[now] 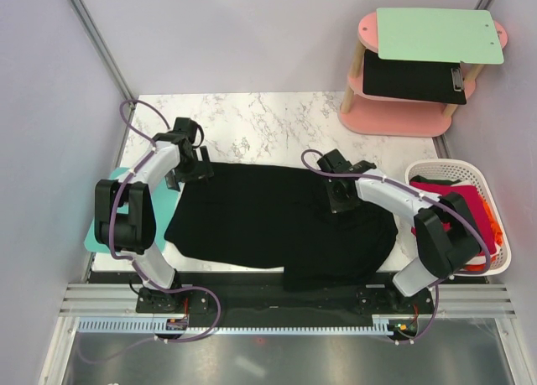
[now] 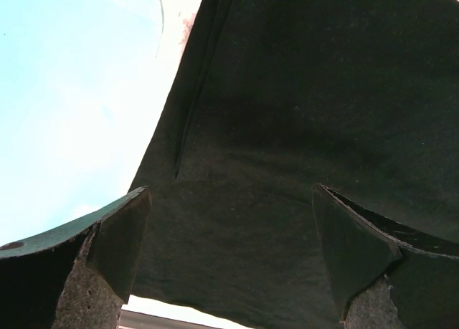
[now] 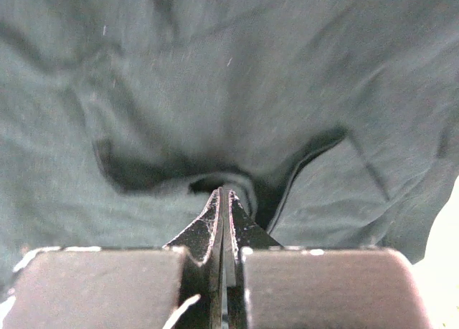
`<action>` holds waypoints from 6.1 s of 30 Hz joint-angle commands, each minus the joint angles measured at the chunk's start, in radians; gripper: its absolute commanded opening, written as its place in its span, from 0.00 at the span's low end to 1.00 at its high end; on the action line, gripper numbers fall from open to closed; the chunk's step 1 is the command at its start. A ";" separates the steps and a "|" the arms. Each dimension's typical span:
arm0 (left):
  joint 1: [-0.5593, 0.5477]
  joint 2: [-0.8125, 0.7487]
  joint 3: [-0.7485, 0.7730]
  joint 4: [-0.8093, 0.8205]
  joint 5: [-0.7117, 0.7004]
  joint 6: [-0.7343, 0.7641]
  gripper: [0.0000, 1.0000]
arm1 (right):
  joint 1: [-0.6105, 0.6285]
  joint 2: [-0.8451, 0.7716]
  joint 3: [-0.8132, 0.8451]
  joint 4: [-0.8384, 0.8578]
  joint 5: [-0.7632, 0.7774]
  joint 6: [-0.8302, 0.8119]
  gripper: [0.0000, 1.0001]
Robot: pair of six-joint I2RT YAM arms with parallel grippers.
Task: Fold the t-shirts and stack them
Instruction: Fold the flattened tshirt in 1/3 of the way
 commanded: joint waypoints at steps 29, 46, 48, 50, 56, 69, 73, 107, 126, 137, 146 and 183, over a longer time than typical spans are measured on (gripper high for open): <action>-0.027 -0.043 -0.048 0.045 0.025 0.005 1.00 | 0.048 0.096 -0.012 0.184 0.031 0.005 0.00; -0.056 -0.017 -0.042 0.119 0.117 0.022 0.02 | 0.005 -0.048 -0.021 0.115 0.178 0.049 0.00; -0.060 -0.002 -0.041 0.125 0.117 0.025 0.02 | -0.012 -0.012 -0.004 0.150 0.176 0.048 0.00; -0.065 0.018 -0.032 0.128 0.106 0.027 0.02 | -0.041 0.028 0.020 0.173 0.170 0.042 0.00; -0.069 0.108 0.007 0.134 0.096 0.018 0.02 | -0.080 0.191 0.088 0.200 0.166 0.037 0.00; -0.073 0.340 0.165 0.131 0.073 0.007 0.02 | -0.120 0.446 0.255 0.229 0.176 -0.003 0.00; -0.073 0.421 0.255 0.110 0.077 0.005 0.02 | -0.144 0.533 0.394 0.226 0.169 -0.031 0.00; -0.070 0.392 0.232 0.073 0.063 -0.010 0.02 | -0.155 0.328 0.345 0.180 0.270 -0.047 0.00; -0.070 0.374 0.217 0.077 0.079 -0.008 0.45 | -0.155 0.245 0.237 0.065 0.267 -0.021 0.00; -0.070 0.325 0.208 0.082 0.073 -0.007 0.94 | -0.153 0.139 0.177 0.000 0.221 -0.026 0.00; -0.070 0.224 0.189 0.076 0.092 -0.001 0.97 | -0.146 0.142 0.062 0.012 0.161 -0.012 0.00; -0.073 -0.054 0.044 0.060 0.181 0.019 1.00 | -0.143 0.182 0.187 -0.035 0.039 -0.040 0.73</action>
